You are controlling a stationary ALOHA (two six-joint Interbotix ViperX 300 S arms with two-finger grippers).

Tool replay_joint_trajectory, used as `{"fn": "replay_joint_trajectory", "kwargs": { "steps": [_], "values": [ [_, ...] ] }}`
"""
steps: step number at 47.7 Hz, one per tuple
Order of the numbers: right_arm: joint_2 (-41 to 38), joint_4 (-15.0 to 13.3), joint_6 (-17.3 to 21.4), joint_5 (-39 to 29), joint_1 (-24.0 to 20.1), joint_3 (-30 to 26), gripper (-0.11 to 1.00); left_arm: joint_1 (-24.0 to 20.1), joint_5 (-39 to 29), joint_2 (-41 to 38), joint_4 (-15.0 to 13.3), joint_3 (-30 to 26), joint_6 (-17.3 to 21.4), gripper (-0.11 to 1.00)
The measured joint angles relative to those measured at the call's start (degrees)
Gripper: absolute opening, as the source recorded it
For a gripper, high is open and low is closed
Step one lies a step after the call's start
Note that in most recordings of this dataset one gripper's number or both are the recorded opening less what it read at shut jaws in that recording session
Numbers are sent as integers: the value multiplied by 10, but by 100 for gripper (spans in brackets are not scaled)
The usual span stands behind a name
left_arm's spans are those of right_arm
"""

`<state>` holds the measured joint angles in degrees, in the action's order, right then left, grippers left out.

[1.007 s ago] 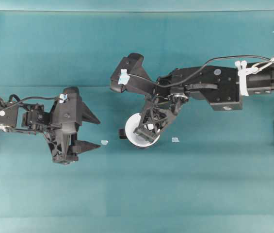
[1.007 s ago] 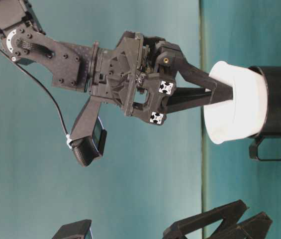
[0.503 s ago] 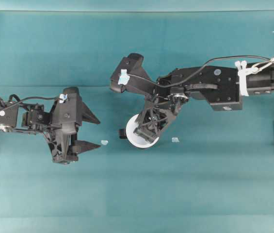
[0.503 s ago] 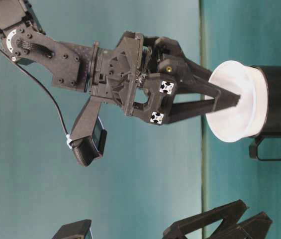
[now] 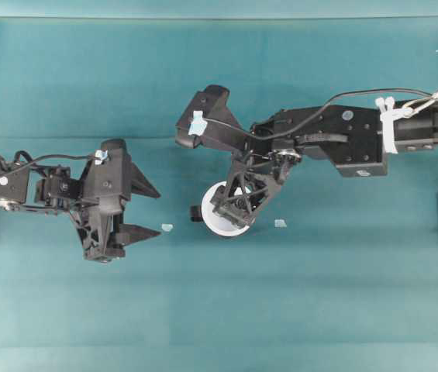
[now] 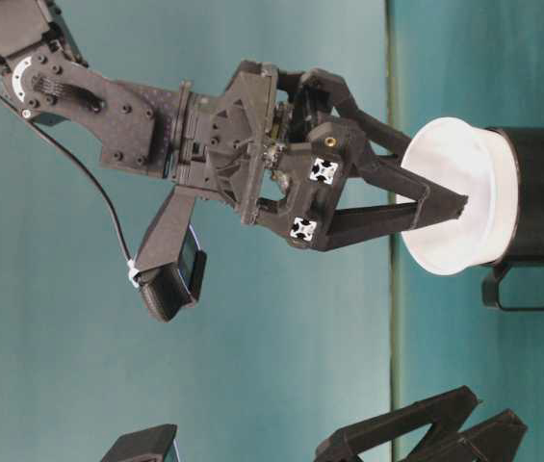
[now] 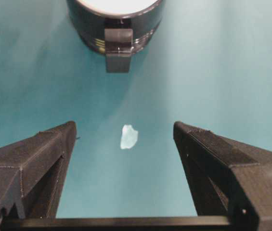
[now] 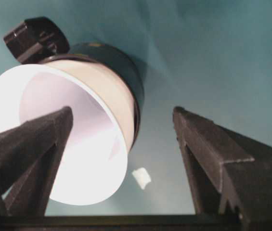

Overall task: Put the paper cup into the moved cup holder.
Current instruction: 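Open the right gripper and raise it away from the cup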

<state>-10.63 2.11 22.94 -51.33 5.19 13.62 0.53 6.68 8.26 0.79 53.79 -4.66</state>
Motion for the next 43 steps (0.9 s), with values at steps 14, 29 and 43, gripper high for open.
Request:
{"fn": "replay_joint_trajectory", "kwargs": {
  "steps": [14,29,43],
  "values": [
    [58,0,-1,-2,0,25,78,0,0,-1,1,0,0,83],
    [140,0,-1,53,-11,109,79,0,0,0,0,0,-1,83],
    [231,-10,-3,156,-14,196,79,0,-1,0,1,0,0,83]
  ]
}}
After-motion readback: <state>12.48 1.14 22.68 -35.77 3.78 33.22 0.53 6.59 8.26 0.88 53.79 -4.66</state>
